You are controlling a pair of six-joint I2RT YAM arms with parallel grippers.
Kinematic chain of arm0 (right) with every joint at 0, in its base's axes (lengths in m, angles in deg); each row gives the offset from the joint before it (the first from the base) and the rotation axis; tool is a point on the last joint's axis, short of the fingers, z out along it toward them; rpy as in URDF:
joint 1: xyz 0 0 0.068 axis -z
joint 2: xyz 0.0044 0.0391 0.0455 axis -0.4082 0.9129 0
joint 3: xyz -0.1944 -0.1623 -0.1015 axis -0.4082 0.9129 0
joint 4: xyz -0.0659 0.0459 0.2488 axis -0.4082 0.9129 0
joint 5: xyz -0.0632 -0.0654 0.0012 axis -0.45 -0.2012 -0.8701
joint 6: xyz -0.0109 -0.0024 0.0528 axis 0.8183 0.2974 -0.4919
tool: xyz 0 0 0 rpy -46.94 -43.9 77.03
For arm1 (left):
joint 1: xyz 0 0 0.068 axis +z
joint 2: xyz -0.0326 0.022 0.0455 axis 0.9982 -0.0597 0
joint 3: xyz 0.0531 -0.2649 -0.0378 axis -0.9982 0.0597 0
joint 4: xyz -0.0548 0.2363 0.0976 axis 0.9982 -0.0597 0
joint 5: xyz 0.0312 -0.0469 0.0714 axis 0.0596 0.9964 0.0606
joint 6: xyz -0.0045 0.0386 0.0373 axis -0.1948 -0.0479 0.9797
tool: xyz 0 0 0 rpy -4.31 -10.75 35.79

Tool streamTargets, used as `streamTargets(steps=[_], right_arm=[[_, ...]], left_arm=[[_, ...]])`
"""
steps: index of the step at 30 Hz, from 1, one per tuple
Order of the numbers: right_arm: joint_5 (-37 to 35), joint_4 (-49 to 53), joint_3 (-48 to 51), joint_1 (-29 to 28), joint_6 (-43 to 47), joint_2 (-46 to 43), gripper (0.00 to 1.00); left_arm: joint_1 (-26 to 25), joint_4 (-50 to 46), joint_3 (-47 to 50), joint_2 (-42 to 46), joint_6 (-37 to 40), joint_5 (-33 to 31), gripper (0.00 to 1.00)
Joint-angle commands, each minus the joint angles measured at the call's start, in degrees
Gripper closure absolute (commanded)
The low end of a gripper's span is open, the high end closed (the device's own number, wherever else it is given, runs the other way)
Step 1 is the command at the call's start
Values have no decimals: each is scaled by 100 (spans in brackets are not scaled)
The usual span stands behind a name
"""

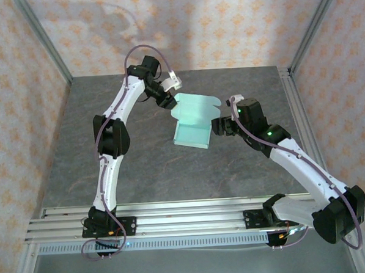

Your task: Fold the paper box

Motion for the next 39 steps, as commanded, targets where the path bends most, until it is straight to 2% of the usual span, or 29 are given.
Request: streamTargets(steps=[1, 6, 10, 16, 21, 24, 27, 33, 39], right_arm=[[-140, 76, -26, 11, -90, -75, 15], [-173, 115, -27, 6, -78, -66, 15], [-191, 135, -18, 10, -91, -83, 15], [-206, 137, -27, 11, -86, -75, 15], [-212, 146, -44, 6, -72, -79, 15], [-222, 163, -53, 6, -67, -71, 15], [-224, 181, -77, 5, -64, -77, 15], [-317, 171, -164, 11, -113, -42, 15], [-392, 248, -457, 179, -4, 324, 16]], left_arm=[[-26, -212, -220, -22, 117, 225, 59], [-61, -247, -217, -58, 192, 281, 60], [-77, -236, -259, -122, 192, 313, 71], [-96, -258, -284, -140, 237, 350, 74], [-97, -281, -283, -151, 256, 377, 83], [-108, -309, -285, -148, 289, 377, 94], [-111, -358, -280, -106, 336, 389, 100], [-106, -422, -91, 129, 503, 503, 100], [-105, -344, 550, 562, 730, 658, 100]])
